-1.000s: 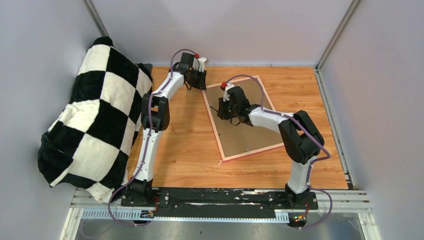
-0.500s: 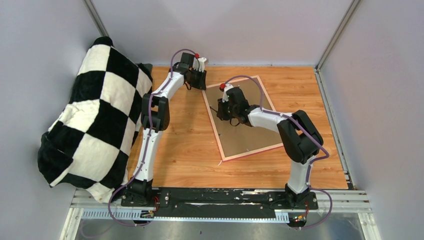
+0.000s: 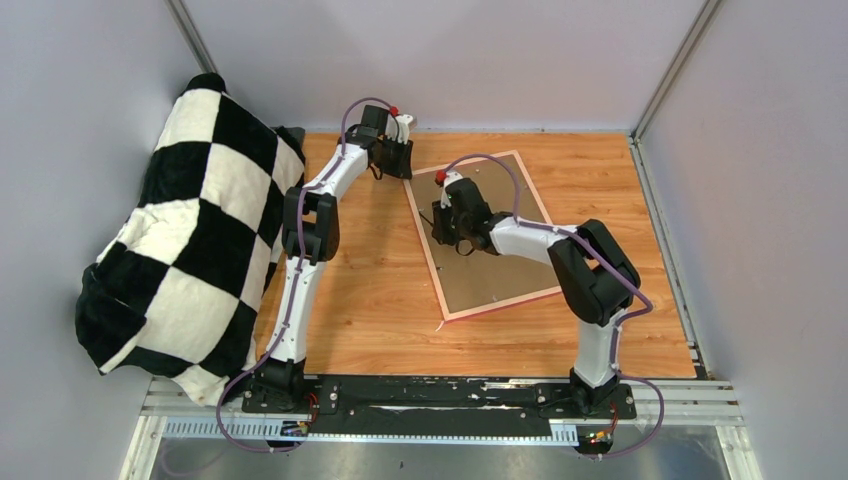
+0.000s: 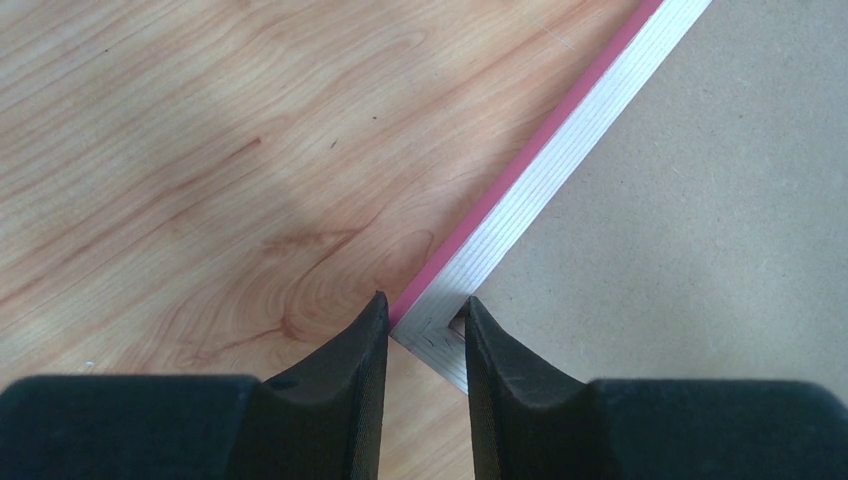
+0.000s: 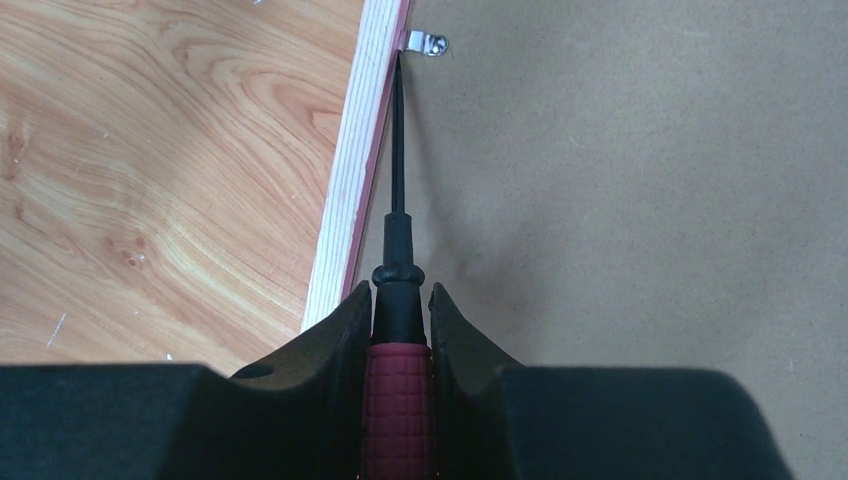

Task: Take the photo out of the frame
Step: Release the photo frame item from the photo frame.

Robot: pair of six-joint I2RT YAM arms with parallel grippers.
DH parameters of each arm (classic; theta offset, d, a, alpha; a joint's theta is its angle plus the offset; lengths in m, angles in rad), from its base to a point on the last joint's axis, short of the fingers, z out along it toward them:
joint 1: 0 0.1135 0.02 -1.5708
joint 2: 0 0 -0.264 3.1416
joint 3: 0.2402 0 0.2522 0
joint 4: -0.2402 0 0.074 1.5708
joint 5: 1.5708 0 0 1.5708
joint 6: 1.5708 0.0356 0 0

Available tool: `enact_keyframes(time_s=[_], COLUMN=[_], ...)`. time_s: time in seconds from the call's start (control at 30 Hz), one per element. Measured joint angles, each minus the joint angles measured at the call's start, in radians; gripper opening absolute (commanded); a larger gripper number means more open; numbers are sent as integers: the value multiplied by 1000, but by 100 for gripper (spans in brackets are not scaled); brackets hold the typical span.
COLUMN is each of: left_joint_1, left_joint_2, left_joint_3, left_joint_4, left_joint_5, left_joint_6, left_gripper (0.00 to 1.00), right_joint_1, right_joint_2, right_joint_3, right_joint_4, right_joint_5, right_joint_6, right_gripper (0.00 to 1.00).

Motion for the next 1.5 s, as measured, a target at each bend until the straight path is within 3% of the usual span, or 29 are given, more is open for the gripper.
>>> enact_keyframes(time_s=[0.8,0.97,1.2,1.5], left_joint_1=[-3,-6,-7,-7], left_joint_2=[6,8,8,11], left_joint_3=[6,11,13,18], left_joint_4=[27,29,28,29], left_joint_5=[-23,-37,-38,-39], left_joint_6=[29,35,36,39], left_gripper=[0,0,0,0], right_joint_1=[6,-20,-55,-45], right_joint_2=[103,127,136,128], right_joint_3=[170,222,222,209], right_joint_4=[-211,-275,-272,-250], right_joint_5=[8,-60,-153,-116], right_joint_6=[81,120,167,166], right_gripper=[0,0,0,0])
